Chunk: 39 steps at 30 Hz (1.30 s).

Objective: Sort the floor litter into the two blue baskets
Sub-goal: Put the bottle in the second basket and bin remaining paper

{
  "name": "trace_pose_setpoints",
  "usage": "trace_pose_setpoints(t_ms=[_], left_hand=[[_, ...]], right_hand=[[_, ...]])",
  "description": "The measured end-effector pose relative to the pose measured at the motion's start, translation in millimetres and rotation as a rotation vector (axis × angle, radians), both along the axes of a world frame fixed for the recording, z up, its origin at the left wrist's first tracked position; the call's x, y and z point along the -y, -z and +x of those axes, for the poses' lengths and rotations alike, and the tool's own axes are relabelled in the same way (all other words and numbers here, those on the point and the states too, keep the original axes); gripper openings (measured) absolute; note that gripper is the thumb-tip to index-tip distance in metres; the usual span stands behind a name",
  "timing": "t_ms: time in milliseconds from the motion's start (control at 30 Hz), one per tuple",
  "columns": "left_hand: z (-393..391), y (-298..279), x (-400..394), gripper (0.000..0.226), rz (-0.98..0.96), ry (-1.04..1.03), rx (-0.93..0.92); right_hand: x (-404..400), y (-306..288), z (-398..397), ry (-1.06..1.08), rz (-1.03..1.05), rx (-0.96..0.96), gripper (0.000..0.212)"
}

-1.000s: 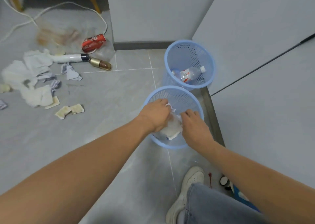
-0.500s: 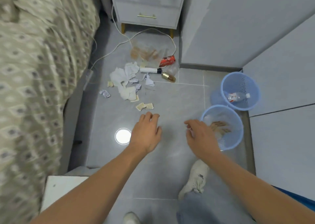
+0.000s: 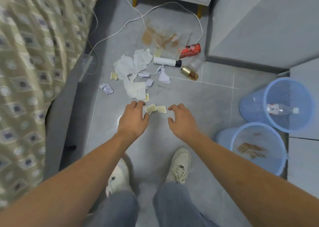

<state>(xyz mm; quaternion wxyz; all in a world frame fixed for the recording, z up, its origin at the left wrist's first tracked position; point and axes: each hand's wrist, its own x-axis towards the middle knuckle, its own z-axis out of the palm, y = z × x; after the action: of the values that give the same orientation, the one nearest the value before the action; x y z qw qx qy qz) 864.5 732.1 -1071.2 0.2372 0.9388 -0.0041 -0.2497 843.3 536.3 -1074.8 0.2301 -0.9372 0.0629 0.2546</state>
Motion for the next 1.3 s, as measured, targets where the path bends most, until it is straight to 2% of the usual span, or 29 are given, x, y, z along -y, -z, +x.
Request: trace_pose_setpoints(t_ms=[233, 400, 500, 600, 733, 833, 1100, 1200, 1300], left_hand=[[45, 142, 6, 0.040, -0.053, 0.104, -0.089], [60, 222, 19, 0.052, -0.037, 0.247, -0.111], [58, 252, 27, 0.050, 0.034, 0.324, -0.060], [55, 262, 26, 0.041, 0.018, 0.338, -0.021], [51, 233, 28, 0.025, -0.038, 0.304, 0.031], [48, 185, 53, 0.014, -0.093, 0.326, 0.095], [29, 29, 206, 0.017, -0.336, 0.526, 0.130], [4, -10, 267, 0.017, -0.415, 0.633, 0.112], [-27, -29, 315, 0.012, -0.474, 0.708, 0.075]], right_hand=[[-10, 137, 53, 0.040, -0.023, -0.108, 0.044], [-7, 208, 76, -0.001, -0.077, -0.159, 0.053], [-8, 235, 69, -0.006, -0.061, -0.103, 0.037], [-8, 248, 54, 0.015, 0.030, -0.070, 0.018], [4, 230, 35, 0.227, 0.071, -0.031, 0.009], [23, 187, 17, 0.428, 0.085, 0.041, 0.014], [123, 22, -39, 1.013, 0.091, 0.369, 0.023], [165, -19, -80, 1.164, 0.053, 0.387, 0.024], [197, -33, -118, 1.262, 0.024, 0.377, 0.019]])
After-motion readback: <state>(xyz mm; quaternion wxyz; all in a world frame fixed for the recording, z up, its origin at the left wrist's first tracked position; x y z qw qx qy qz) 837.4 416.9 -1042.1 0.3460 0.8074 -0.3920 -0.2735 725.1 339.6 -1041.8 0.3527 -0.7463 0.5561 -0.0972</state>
